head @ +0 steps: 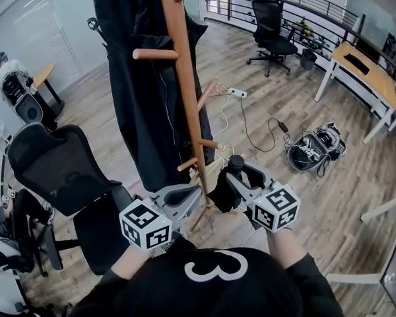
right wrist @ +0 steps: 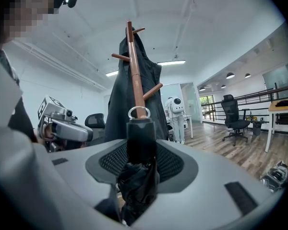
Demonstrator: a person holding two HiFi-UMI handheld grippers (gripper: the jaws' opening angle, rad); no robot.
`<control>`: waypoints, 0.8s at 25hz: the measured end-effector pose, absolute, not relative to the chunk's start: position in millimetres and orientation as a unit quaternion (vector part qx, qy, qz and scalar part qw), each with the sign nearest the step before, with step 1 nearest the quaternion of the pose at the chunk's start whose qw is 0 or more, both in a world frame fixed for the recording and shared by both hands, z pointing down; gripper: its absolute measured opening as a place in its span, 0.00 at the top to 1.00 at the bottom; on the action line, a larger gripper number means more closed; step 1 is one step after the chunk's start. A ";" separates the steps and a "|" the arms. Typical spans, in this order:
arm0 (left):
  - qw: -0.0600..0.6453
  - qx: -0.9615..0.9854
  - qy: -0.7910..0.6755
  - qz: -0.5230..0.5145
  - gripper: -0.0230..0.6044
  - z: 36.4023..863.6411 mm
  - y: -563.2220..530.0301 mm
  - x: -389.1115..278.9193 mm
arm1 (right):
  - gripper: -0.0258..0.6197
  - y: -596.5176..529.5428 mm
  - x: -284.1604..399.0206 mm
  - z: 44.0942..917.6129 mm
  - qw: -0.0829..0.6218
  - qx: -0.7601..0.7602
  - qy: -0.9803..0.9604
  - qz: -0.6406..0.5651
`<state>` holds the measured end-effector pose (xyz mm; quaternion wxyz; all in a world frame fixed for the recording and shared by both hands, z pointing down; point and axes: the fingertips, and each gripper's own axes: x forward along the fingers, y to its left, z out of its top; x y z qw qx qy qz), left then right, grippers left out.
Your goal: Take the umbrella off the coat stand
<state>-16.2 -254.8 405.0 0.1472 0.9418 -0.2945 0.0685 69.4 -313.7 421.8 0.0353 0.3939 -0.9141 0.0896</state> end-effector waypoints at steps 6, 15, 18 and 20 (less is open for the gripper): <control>0.143 0.943 -0.295 0.064 0.94 398.6 -244.2 -3.9 | 0.66 -289.9 81.2 409.8 0.030 0.387 -0.918 0.079; 0.138 0.945 -0.291 0.060 0.94 397.8 -228.8 7.2 | 0.66 -249.8 87.2 397.1 0.021 0.372 -0.925 0.070; 0.140 0.945 -0.288 0.059 0.94 397.7 -225.3 7.4 | 0.67 -240.1 87.2 396.1 0.019 0.370 -0.926 0.074; 0.141 0.946 -0.285 0.058 0.94 396.7 -223.4 5.2 | 0.67 -235.4 84.6 396.1 0.017 0.369 -0.926 0.076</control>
